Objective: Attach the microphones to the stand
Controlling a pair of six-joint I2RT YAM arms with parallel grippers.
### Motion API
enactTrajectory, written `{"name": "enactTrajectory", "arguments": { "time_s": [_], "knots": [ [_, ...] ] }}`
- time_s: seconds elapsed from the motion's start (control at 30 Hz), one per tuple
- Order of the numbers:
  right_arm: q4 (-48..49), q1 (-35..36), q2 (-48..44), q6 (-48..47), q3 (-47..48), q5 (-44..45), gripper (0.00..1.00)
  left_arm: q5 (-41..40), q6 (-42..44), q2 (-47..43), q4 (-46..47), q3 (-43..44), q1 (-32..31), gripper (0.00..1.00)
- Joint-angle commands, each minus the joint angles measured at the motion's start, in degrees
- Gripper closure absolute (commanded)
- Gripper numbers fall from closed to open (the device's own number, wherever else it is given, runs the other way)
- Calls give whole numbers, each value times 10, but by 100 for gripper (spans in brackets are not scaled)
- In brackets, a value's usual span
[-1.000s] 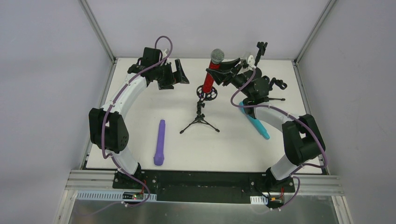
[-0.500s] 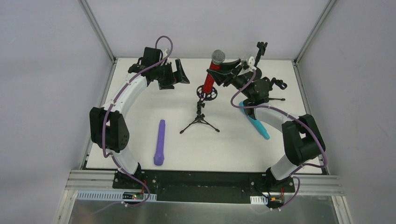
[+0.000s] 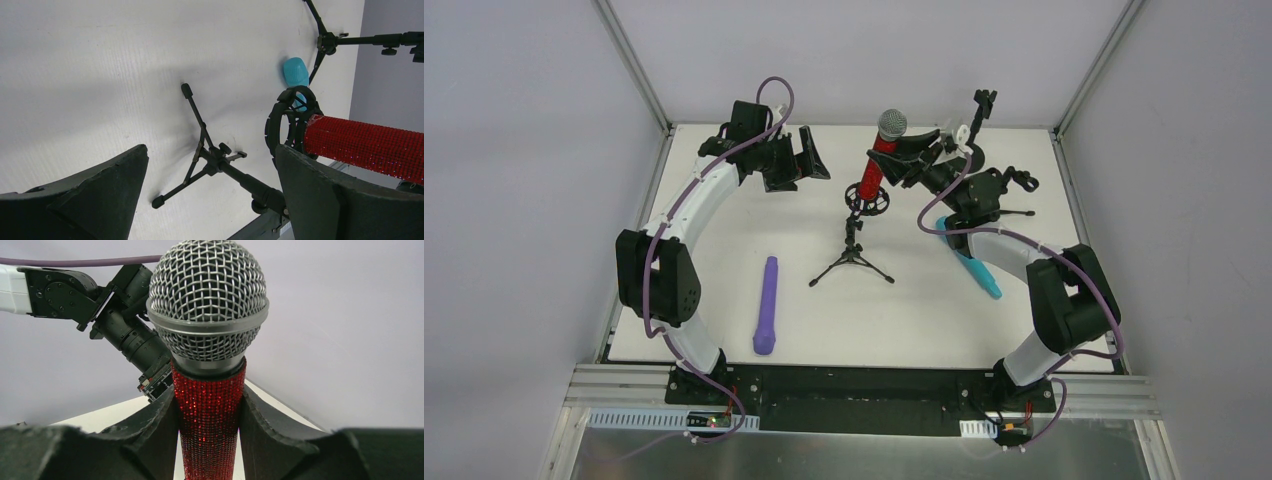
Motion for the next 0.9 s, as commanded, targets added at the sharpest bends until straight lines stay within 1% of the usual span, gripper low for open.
{"name": "enactTrajectory", "arguments": {
  "time_s": [0.0,0.33,0.67,0.77,0.87],
  "knots": [
    [-24,-1,-8,-33,-6,-18,100,15,-8,-2,-1,20,6,2],
    [-138,5,-40,-49,6,-9,100,16,-7,2,-1,20,6,1],
    [-180,17,-37,-49,17,11,100,19,-6,10,-1,21,6,2],
    [-215,18,-41,-49,30,12,100,17,-6,7,-1,21,6,1],
    [-260,24,-47,-71,44,18,100,15,-5,6,-1,21,7,1]
  ]
}}
